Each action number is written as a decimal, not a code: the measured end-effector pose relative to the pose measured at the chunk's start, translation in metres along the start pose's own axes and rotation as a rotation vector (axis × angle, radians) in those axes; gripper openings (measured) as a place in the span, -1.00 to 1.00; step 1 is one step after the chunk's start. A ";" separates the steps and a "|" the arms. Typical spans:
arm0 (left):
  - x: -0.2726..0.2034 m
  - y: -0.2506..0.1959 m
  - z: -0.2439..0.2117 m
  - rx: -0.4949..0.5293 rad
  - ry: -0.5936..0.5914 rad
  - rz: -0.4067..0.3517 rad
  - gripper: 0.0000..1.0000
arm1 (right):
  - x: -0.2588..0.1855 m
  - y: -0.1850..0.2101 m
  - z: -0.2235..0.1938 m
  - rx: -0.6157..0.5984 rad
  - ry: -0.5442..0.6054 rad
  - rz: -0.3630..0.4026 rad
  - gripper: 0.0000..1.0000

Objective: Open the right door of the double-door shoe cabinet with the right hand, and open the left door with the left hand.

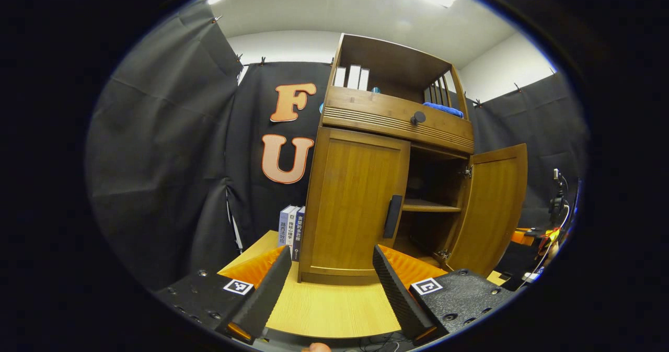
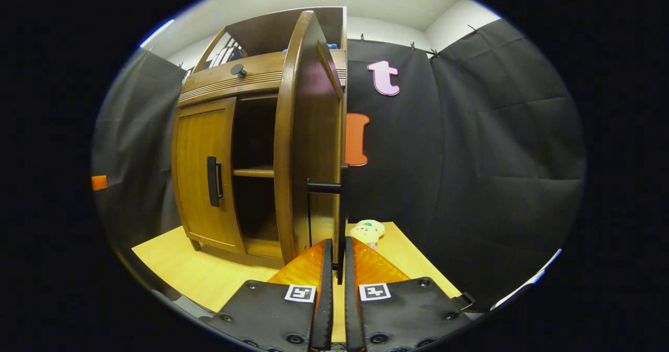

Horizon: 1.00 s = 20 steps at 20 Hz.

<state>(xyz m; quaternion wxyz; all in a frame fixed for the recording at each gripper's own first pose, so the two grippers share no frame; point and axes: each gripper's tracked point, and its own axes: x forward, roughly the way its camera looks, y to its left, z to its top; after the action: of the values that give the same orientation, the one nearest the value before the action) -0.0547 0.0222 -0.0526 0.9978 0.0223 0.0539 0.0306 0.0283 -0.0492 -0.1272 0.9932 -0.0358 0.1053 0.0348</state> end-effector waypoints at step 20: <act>0.053 -0.052 -0.029 0.005 0.060 -0.051 0.83 | -0.030 -0.063 -0.003 0.070 -0.014 -0.026 -0.79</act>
<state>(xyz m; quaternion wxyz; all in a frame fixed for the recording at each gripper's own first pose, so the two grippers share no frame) -0.0025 -0.0253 -0.0899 0.9962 0.0225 0.0844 0.0055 0.0037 -0.1141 -0.1198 0.9949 -0.0024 0.0988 0.0185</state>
